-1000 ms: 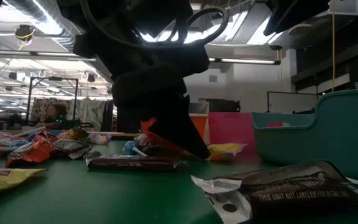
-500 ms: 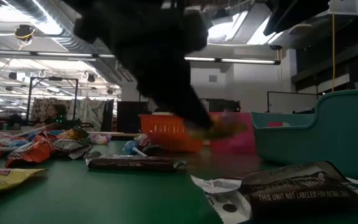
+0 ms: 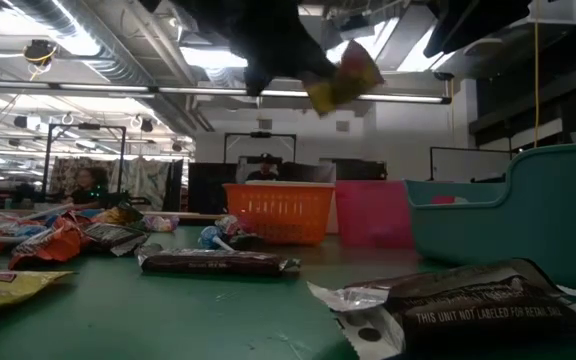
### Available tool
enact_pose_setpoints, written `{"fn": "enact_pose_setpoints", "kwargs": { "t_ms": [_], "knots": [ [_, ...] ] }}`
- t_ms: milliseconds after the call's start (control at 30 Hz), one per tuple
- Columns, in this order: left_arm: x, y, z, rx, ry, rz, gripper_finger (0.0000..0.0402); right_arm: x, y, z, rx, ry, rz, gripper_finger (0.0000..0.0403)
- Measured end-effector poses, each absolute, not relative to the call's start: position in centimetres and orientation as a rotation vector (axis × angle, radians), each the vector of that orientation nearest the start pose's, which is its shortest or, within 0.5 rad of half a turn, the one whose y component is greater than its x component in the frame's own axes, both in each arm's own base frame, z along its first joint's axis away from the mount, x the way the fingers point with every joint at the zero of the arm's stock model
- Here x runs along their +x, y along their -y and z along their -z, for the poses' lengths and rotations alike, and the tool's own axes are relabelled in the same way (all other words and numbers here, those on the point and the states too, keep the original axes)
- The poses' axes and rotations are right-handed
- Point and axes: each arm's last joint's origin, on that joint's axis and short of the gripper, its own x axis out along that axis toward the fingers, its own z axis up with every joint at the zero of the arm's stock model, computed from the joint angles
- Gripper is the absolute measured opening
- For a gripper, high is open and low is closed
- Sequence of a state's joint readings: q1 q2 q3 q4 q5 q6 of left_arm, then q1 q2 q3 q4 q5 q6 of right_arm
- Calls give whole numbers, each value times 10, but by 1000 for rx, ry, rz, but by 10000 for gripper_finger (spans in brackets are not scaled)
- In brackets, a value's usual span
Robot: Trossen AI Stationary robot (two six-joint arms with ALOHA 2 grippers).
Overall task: Sort candy
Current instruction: Put the yellow bag of candy into the white bin
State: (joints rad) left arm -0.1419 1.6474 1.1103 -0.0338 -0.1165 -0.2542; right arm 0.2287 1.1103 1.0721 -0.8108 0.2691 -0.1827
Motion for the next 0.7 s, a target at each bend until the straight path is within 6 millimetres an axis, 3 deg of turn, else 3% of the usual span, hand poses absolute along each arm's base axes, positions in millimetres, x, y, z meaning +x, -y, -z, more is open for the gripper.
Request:
{"fn": "enact_pose_setpoints", "kwargs": {
  "t_ms": [233, 500, 700],
  "knots": [
    [346, -10, -273, -15, -487, -145, 1, 209, -41, -319, -414, -826, -52, 166],
    [334, -77, -263, 85, -611, -299, 1, 209, -41, -319, -414, -826, -52, 166],
    [325, -107, -263, 110, -629, -383, 2, 209, -41, -319, -414, -826, -52, 166]
  ]
}}
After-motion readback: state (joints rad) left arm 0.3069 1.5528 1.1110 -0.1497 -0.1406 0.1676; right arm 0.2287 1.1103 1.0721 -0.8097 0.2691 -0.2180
